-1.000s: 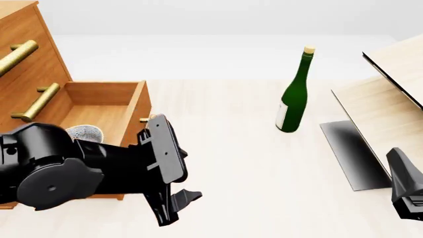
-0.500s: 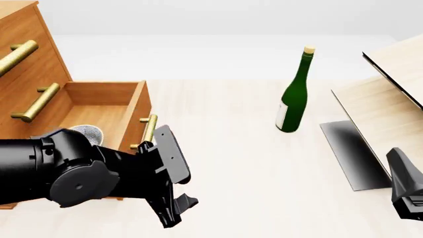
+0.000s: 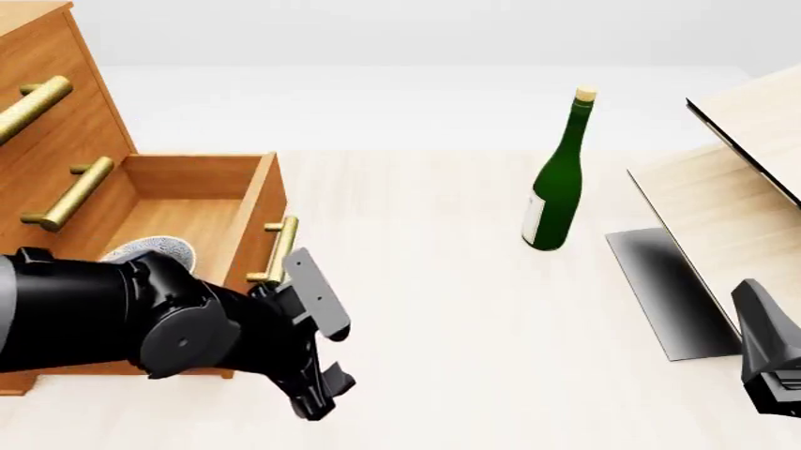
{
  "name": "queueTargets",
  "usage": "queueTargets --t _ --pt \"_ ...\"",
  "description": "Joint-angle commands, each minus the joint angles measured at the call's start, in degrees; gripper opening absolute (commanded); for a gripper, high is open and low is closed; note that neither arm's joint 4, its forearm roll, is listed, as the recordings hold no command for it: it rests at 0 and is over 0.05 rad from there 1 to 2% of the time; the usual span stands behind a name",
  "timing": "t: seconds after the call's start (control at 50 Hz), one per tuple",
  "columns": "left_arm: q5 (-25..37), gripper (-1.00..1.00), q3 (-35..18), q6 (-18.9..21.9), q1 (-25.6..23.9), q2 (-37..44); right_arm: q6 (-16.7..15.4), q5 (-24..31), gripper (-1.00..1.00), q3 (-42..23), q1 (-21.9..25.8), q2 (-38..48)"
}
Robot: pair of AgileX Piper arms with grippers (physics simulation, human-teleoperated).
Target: Put the bowl in the bottom drawer of the cabinet and close it.
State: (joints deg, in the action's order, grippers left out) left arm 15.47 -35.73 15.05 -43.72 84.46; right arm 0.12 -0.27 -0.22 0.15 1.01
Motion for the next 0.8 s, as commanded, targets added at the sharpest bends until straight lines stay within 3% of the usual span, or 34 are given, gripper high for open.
queueTargets --t 0.02,0.8 --pt "-1.1 1.0 0.5 -1.7 4.7 2.6 0.0 0.0 1.0 0.0 0.0 0.0" --pt "-3.0 1.0 3.2 -1.6 14.4 5.8 0.0 0.0 1.0 0.0 0.0 0.0"
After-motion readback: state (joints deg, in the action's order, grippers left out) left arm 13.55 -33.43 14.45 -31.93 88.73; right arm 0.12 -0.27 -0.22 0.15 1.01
